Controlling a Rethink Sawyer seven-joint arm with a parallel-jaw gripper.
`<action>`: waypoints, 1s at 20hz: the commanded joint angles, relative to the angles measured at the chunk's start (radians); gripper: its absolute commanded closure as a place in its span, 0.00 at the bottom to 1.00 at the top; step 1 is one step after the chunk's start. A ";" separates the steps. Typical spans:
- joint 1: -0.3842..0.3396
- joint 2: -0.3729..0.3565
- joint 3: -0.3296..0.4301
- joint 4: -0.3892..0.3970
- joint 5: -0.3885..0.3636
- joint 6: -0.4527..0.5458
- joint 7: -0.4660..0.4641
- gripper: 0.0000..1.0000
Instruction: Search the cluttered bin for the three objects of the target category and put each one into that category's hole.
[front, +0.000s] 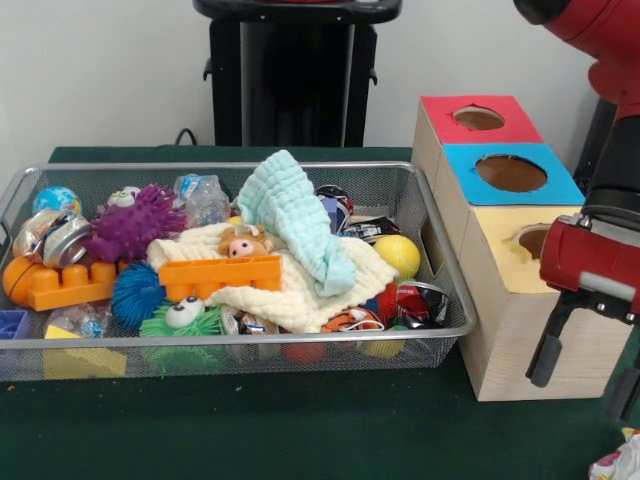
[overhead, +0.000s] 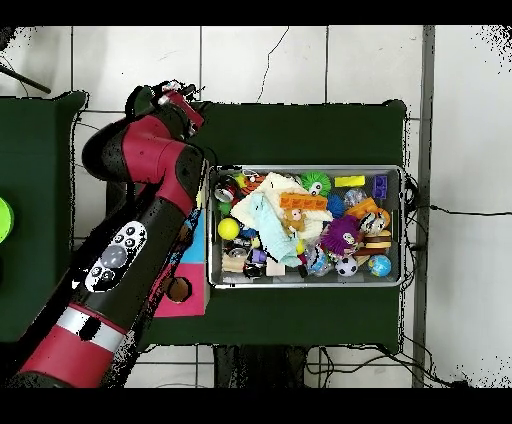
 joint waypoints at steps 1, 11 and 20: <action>-0.033 -0.008 -0.009 -0.001 0.050 0.150 0.318 0.00; -0.071 0.025 -0.130 -0.096 0.106 0.282 0.416 0.00; -0.116 0.111 -0.273 -0.208 0.177 0.352 0.605 0.00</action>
